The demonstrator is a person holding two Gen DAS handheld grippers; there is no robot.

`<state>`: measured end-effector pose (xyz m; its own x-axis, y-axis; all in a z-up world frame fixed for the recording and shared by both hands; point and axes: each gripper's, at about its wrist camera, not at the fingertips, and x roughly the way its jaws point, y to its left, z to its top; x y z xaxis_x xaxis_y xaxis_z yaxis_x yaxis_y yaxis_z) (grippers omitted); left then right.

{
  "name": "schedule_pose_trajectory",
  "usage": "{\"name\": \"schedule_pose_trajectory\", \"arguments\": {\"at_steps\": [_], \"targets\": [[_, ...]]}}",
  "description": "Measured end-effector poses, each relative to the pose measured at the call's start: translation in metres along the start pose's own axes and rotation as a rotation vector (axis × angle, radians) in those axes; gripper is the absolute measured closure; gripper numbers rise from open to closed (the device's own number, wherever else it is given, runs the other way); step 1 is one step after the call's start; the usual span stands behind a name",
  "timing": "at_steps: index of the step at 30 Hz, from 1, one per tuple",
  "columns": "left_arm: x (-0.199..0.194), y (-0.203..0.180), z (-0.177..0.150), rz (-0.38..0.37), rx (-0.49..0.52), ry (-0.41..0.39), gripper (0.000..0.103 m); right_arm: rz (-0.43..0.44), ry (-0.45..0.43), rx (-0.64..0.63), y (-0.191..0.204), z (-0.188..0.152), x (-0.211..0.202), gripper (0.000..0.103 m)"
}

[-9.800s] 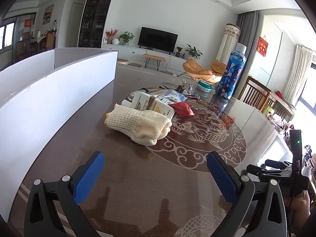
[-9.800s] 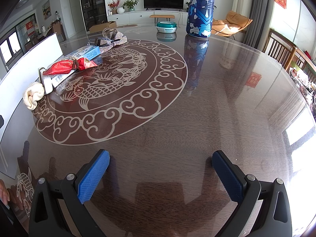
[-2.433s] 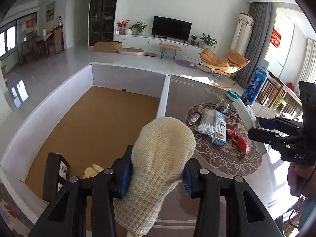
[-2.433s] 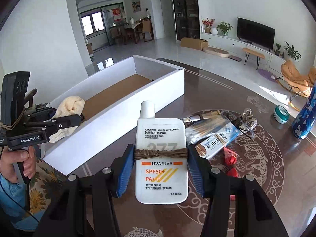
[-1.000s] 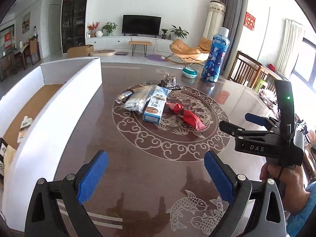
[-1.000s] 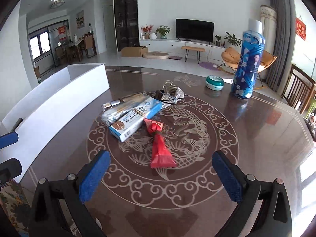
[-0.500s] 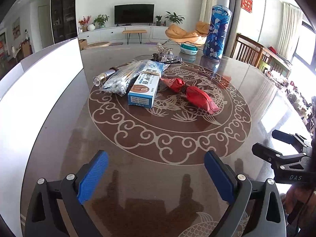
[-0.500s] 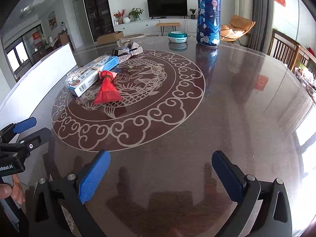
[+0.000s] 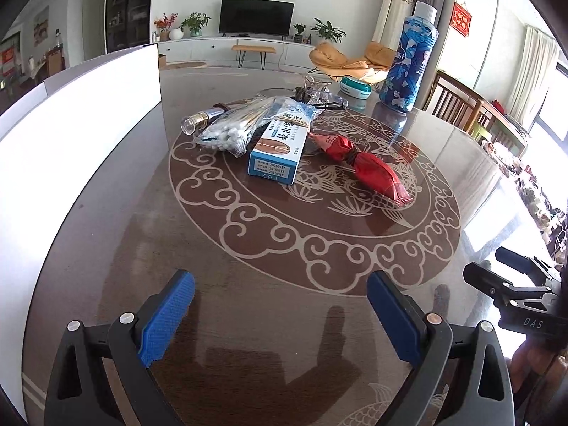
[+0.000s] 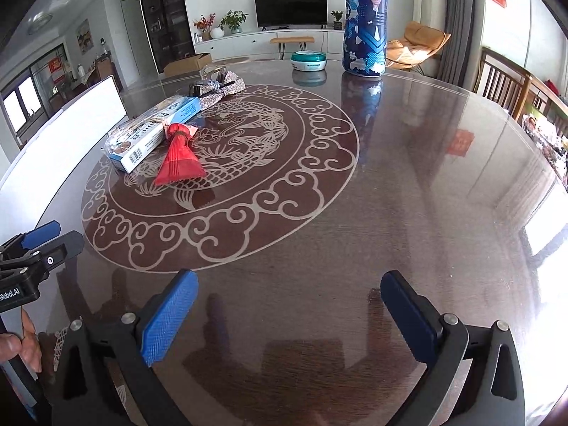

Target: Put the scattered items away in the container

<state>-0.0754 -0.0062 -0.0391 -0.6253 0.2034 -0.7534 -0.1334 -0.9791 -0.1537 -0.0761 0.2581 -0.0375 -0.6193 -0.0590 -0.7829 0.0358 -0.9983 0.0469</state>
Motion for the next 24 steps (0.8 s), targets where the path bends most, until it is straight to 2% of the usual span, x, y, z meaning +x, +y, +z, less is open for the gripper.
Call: {"name": "schedule_pose_trajectory", "arguments": {"at_steps": [24], "targets": [[0.0063, -0.0025, -0.0009, 0.038, 0.014, 0.033, 0.004, -0.021, -0.010, 0.003, 0.0001, 0.0004, -0.0017, 0.000]]}}
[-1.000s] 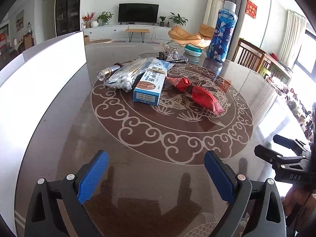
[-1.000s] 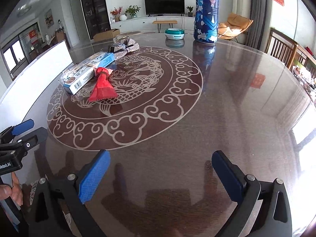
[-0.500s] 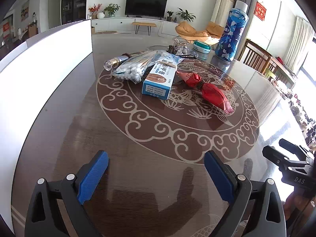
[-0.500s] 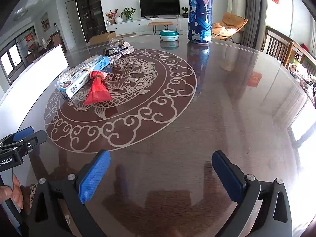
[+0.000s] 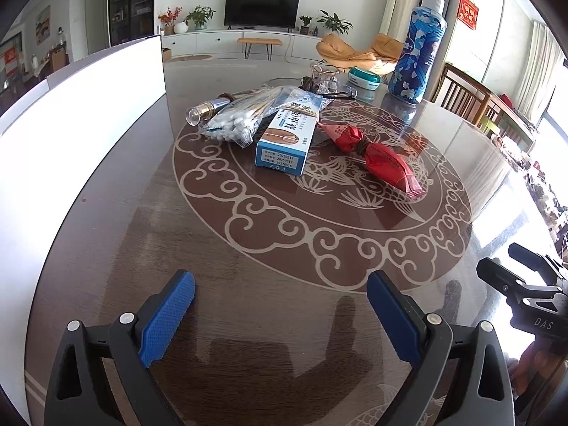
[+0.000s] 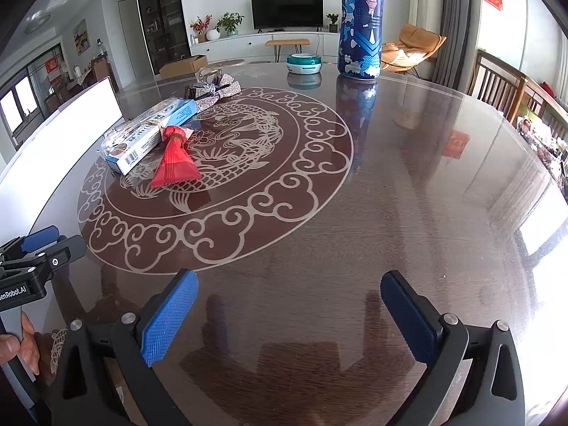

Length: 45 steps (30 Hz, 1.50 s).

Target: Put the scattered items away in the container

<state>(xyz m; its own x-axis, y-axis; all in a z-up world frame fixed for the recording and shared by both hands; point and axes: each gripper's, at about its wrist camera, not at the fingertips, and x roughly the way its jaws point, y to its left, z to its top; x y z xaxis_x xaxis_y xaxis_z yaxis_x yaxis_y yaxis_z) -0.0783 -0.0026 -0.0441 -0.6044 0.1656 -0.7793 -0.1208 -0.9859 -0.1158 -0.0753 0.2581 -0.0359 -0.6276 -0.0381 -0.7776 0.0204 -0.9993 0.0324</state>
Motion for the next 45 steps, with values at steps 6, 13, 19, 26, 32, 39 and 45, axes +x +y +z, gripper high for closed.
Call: {"name": "schedule_pose_trajectory", "arguments": {"at_steps": [6, 13, 19, 26, 32, 39, 45], "targets": [[0.000, 0.000, 0.000, 0.005, 0.003, 0.002, 0.004, -0.001, 0.001, -0.003, 0.000, 0.000, 0.000, 0.000], [0.000, -0.001, 0.000, 0.009, 0.007, 0.004, 0.004, -0.005, -0.004, -0.004, 0.000, -0.001, -0.001, 0.000], [0.000, -0.002, 0.000, 0.013, 0.009, 0.005, 0.004, -0.007, -0.002, -0.007, 0.001, -0.001, -0.002, 0.000], [0.000, -0.002, 0.000, 0.012, 0.009, 0.005, 0.004, -0.008, 0.001, -0.010, 0.001, 0.000, -0.001, 0.000], [-0.001, 0.004, 0.000, 0.007, -0.023, -0.005, 0.004, 0.006, 0.013, -0.016, 0.001, 0.000, 0.001, 0.000], [0.000, 0.003, 0.001, 0.021, -0.016, 0.000, 0.004, 0.129, 0.049, -0.061, 0.014, 0.028, 0.017, 0.000], [0.000, 0.004, 0.001, 0.016, -0.020, -0.002, 0.004, 0.180, 0.086, -0.195, 0.055, 0.072, 0.047, 0.000]]}}
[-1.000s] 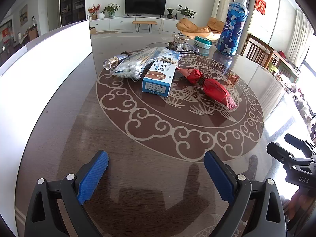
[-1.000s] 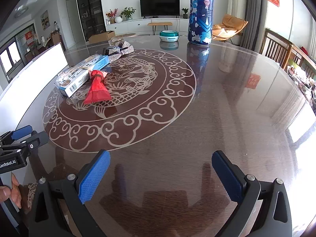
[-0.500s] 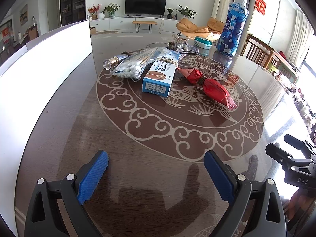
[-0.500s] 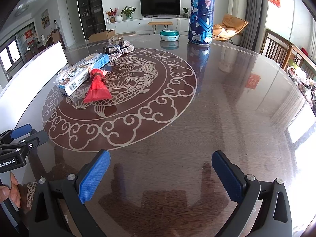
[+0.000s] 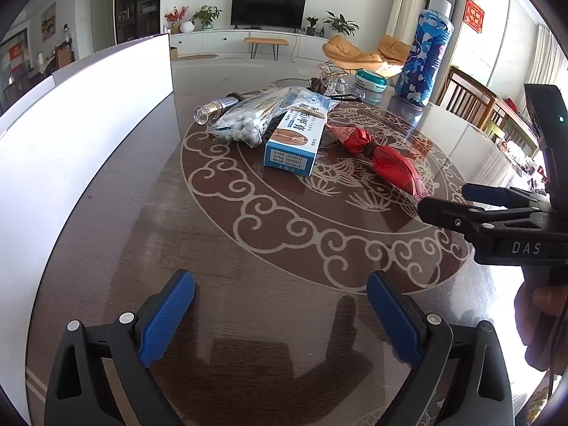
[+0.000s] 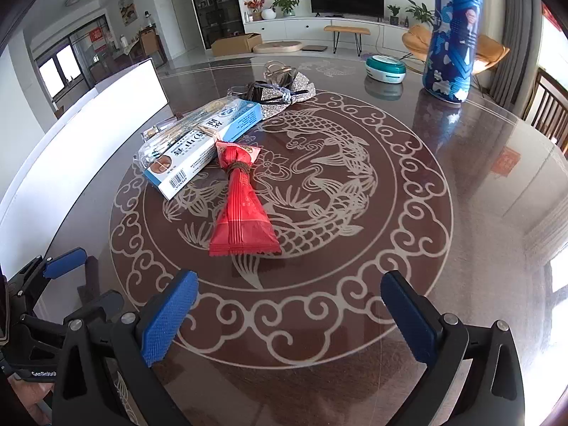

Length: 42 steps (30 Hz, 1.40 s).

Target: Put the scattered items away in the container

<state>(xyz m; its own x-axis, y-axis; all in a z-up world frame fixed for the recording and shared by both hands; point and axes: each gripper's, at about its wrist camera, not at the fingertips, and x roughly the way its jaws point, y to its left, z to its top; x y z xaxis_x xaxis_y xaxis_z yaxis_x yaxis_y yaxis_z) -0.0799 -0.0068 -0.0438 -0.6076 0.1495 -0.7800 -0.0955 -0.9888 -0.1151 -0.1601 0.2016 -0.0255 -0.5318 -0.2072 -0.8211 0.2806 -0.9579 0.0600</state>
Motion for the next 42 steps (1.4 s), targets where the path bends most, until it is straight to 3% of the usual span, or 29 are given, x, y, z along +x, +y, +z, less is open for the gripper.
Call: {"name": "schedule_pose_trajectory", "arguments": {"at_steps": [4, 9, 16, 23, 31, 41, 42], "targets": [[0.000, 0.000, 0.000, 0.006, 0.005, 0.002, 0.004, -0.055, 0.034, -0.116, 0.022, 0.024, 0.026, 0.000], [0.000, 0.000, -0.001, 0.007, 0.008, 0.004, 0.003, -0.098, 0.059, -0.140, 0.032, 0.036, 0.047, 0.000], [0.002, -0.005, -0.001, 0.029, 0.026, 0.013, 0.003, -0.024, 0.056, -0.089, 0.028, 0.040, 0.056, 0.000], [0.002, -0.006, -0.001, 0.044, 0.038, 0.019, 0.003, -0.016, -0.010, -0.097, 0.028, 0.034, 0.052, 0.000], [0.002, -0.007, -0.002, 0.049, 0.044, 0.022, 0.002, -0.015, 0.006, -0.103, 0.028, 0.037, 0.054, 0.000], [0.002, -0.009, -0.003, 0.059, 0.050, 0.025, 0.002, 0.017, -0.020, -0.145, 0.035, 0.033, 0.048, 0.020], [0.002, -0.009, -0.003, 0.059, 0.050, 0.025, 0.002, 0.017, -0.024, -0.144, 0.035, 0.034, 0.047, 0.027]]}}
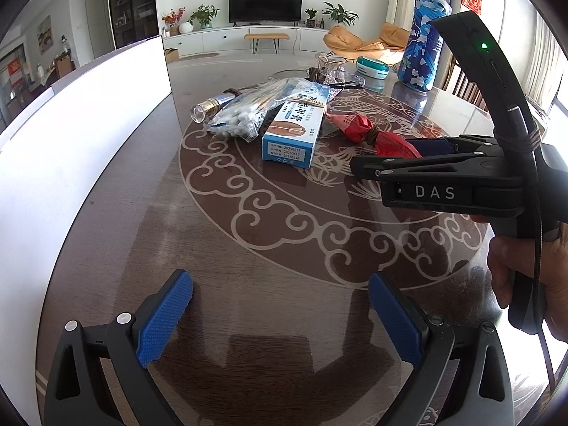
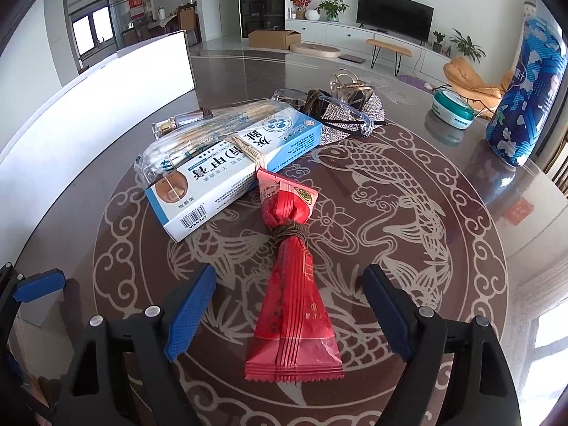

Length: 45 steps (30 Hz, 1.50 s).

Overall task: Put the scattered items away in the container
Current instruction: 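Move the right tool to the red packet and close on it, then lift the red packet off the table with the right tool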

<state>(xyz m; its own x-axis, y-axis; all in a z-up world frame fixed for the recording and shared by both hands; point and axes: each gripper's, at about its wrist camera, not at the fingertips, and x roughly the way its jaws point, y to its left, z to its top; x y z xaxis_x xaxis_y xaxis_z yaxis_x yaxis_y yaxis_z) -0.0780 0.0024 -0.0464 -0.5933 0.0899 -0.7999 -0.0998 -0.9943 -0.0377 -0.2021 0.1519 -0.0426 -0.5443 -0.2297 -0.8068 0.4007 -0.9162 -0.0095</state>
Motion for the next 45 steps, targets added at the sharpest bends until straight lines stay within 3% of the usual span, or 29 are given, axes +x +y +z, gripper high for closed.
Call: {"name": "schedule_pose_trajectory", "arguments": {"at_steps": [9, 10, 20, 29, 36, 45], "targets": [[0.000, 0.000, 0.000, 0.000, 0.000, 0.000, 0.002, 0.000, -0.008, -0.026, 0.002, 0.002, -0.005, 0.073], [0.000, 0.000, 0.000, 0.000, 0.000, 0.000, 0.002, -0.004, -0.008, -0.032, 0.004, 0.002, -0.006, 0.075], [0.000, 0.000, 0.000, 0.000, 0.000, 0.000, 0.002, -0.040, -0.006, -0.017, -0.005, -0.015, -0.018, 0.078], [0.000, 0.000, -0.001, 0.006, 0.004, 0.003, 0.002, -0.093, -0.009, 0.100, -0.053, -0.062, -0.052, 0.077], [0.000, -0.002, -0.001, 0.020, 0.013, 0.008, 0.002, -0.120, -0.022, 0.117, -0.063, -0.095, -0.077, 0.077], [-0.001, -0.004, -0.001, 0.030, 0.021, 0.011, 0.002, -0.129, -0.044, 0.146, -0.066, -0.102, -0.081, 0.077]]}}
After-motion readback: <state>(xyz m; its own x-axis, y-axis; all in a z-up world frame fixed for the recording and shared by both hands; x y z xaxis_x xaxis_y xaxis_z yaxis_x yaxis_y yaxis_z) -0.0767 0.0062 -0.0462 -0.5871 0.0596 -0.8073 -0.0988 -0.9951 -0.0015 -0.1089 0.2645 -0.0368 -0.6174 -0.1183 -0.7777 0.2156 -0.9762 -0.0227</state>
